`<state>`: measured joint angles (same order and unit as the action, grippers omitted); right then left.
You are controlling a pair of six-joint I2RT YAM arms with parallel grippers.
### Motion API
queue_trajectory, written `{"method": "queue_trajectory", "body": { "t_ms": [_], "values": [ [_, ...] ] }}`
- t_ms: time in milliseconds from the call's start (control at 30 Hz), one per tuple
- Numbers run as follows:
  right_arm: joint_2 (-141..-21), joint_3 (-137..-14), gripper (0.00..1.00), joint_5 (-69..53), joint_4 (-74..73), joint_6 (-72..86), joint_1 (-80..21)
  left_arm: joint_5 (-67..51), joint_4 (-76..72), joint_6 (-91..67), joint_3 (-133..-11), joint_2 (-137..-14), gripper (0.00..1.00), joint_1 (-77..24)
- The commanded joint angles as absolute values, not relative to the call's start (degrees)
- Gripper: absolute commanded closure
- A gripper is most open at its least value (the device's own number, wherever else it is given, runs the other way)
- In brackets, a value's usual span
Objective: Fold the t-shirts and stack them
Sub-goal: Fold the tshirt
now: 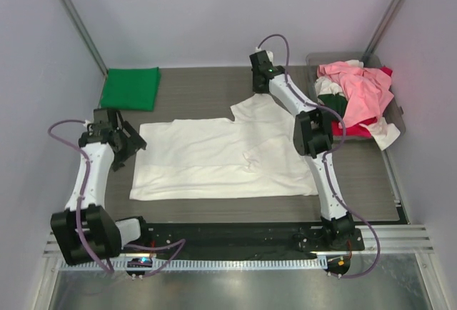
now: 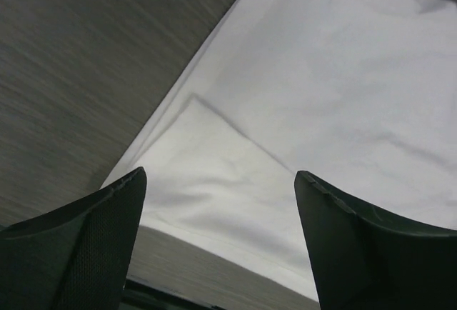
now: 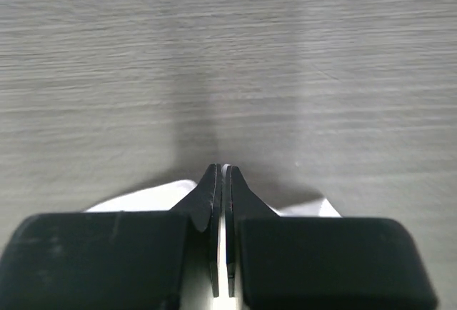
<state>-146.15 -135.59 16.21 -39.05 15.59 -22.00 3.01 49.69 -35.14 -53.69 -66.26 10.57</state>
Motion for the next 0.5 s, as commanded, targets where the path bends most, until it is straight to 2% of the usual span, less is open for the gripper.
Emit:
{"method": "queue_trajectory", "body": {
  "t_ms": [0, 67, 233, 333, 467],
  "values": [
    [-134.75, -130.81, 0.99, 15.03, -38.32, 17.49, -21.97, 4.57, 39.92, -33.22, -60.28, -75.71, 0.15, 10.72],
    [-131.68, -126.24, 0.99, 13.98, -38.23, 18.45, -21.97, 2.82, 36.31, -33.31, -64.49, -81.62, 0.2, 10.9],
    [-125.69, -115.94, 0.99, 11.17, -34.28, 19.34, -21.97, 1.23, 31.55, -33.75, -73.46, -98.66, 0.25, 10.9],
    [-124.54, -113.21, 0.99, 10.9, -34.01, 18.81, -21.97, 2.11, 31.46, -32.7, -79.62, -105.96, 0.34, 10.9],
    [-123.58, -110.4, 0.99, 10.81, -33.49, 18.19, -21.97, 1.58, 31.81, -32.17, -84.98, -111.61, 0.39, 10.99]
  ]
}}
